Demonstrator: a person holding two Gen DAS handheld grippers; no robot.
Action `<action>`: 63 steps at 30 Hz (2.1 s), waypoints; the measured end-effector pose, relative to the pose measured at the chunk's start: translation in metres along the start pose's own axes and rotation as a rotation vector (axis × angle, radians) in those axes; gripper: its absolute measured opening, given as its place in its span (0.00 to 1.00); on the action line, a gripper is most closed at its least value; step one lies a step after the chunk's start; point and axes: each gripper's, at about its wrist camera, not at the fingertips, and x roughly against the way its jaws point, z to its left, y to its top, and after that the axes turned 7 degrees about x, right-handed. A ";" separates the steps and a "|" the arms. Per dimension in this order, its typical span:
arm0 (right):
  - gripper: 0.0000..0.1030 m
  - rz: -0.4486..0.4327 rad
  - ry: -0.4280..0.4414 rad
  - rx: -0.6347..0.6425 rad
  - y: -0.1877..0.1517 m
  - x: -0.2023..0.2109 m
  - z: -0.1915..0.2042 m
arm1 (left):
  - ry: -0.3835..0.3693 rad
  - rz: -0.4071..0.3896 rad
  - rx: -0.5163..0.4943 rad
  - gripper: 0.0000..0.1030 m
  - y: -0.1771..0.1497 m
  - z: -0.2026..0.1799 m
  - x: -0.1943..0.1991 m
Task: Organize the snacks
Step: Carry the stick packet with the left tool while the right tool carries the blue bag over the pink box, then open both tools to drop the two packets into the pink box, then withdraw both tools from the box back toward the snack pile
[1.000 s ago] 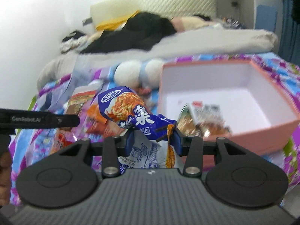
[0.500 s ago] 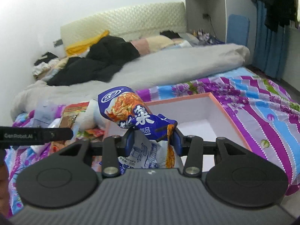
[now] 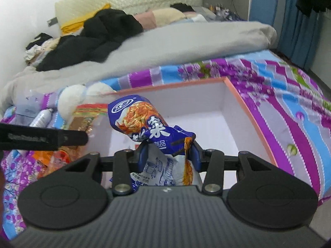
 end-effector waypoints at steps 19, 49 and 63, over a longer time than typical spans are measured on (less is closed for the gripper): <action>0.69 -0.031 0.027 -0.089 -0.014 0.017 -0.006 | -0.024 -0.107 0.016 0.72 -0.013 0.017 0.058; 0.69 -0.260 0.189 0.053 -0.067 0.122 0.094 | 0.063 -0.329 0.042 0.72 -0.146 0.108 0.196; 0.69 -0.201 0.226 0.033 -0.117 0.122 0.119 | 0.091 -0.319 0.080 0.77 -0.183 0.125 0.214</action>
